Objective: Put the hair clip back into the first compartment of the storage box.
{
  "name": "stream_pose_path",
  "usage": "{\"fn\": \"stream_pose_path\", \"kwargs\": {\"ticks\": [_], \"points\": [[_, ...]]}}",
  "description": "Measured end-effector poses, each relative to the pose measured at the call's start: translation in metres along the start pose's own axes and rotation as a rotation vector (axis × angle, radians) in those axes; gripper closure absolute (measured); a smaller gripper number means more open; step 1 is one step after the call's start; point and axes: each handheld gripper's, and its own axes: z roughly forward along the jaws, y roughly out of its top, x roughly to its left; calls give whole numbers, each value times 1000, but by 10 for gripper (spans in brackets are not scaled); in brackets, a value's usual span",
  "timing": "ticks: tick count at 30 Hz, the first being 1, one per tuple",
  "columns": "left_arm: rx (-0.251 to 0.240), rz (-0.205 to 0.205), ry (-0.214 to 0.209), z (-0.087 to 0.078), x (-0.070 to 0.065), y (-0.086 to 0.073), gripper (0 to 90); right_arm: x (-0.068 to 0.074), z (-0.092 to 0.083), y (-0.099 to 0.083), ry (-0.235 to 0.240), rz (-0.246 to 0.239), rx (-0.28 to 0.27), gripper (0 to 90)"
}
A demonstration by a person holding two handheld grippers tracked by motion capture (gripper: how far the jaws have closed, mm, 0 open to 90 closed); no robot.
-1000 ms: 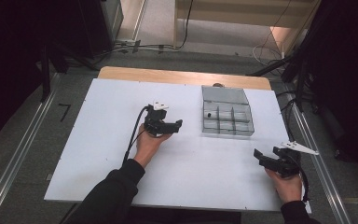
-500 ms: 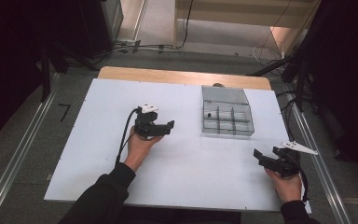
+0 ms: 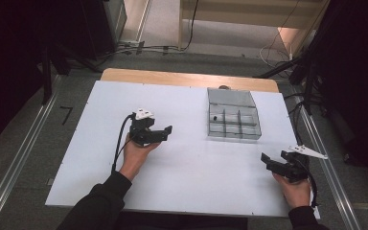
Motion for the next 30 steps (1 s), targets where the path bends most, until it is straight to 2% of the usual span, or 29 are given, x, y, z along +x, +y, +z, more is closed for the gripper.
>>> {"fn": "stream_pose_path", "kwargs": {"ticks": [9, 20, 30], "points": [[-11, -12, 11, -11, 6, -5, 225, 0, 0, 0, 2, -2, -1, 121], [-8, -33, 48, -25, 22, -18, 211, 0, 0, 0, 2, 1, 1, 121], [-12, -44, 57, -40, 32, -25, 211, 2, -1, 0, 0, 1, 3, 121]]}}
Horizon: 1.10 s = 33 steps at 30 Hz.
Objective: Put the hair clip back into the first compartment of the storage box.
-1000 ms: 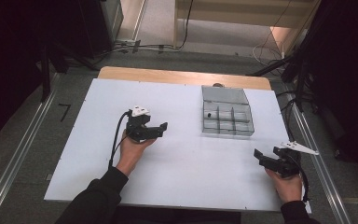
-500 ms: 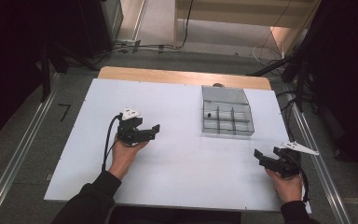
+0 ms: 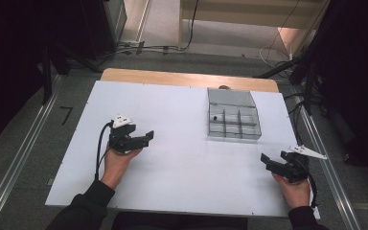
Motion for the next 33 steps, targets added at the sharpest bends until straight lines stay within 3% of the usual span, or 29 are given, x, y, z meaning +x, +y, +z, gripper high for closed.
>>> {"fn": "stream_pose_path", "kwargs": {"ticks": [33], "points": [[2, -30, 27, -37, 14, -24, 210, 2, -2, 0, 1, -11, 1, 121]]}}
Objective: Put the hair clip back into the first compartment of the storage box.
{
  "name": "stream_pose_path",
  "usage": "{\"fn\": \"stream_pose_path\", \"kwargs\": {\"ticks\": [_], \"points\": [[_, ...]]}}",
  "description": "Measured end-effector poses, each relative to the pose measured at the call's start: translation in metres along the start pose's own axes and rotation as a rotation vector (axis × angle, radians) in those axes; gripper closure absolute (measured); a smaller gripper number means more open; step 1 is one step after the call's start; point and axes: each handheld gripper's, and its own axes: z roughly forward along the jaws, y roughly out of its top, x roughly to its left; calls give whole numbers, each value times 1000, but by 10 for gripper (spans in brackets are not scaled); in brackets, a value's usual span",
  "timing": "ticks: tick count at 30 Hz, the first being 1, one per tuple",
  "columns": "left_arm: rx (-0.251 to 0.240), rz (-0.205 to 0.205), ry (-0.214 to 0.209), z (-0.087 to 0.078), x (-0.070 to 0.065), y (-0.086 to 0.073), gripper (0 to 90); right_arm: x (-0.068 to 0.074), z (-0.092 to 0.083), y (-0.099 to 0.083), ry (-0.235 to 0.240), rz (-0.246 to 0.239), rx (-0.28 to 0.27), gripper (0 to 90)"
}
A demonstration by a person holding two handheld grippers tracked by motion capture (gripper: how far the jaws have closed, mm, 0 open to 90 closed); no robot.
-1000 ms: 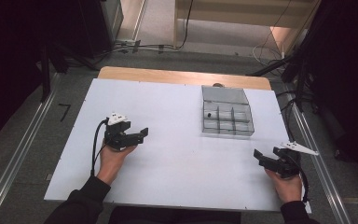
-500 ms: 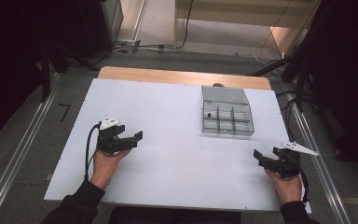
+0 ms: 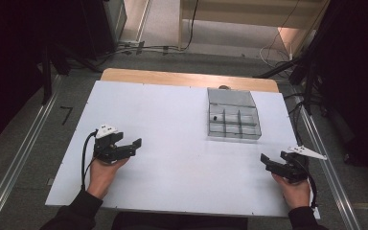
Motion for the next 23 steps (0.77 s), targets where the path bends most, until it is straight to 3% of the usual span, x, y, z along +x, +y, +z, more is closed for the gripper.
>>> {"fn": "stream_pose_path", "kwargs": {"ticks": [23], "points": [[6, -34, 37, -20, 17, -20, 210, 1, 0, 0, -1, -4, -2, 121]]}}
